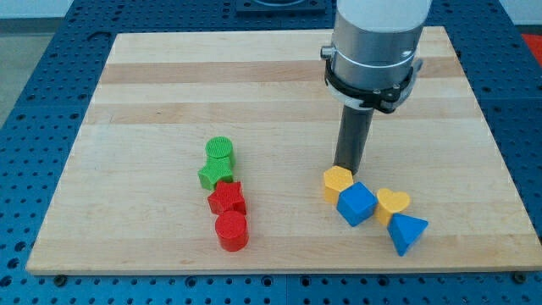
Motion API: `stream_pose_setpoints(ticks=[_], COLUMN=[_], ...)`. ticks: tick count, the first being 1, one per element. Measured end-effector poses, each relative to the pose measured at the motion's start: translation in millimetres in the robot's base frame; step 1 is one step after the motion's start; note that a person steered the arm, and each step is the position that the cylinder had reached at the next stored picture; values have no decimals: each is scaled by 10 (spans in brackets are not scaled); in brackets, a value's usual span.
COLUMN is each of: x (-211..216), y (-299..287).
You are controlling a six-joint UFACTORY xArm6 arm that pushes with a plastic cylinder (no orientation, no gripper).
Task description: Move yellow hexagon along with blue cube towards bottom center
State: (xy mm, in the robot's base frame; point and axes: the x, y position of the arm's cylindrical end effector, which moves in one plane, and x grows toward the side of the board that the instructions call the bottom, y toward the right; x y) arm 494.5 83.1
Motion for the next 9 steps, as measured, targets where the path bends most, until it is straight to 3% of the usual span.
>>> stream_pose_setpoints(ticks=[2,4,6,9], x=[-88,179,42,393], y=[-83,-195,-127,-119])
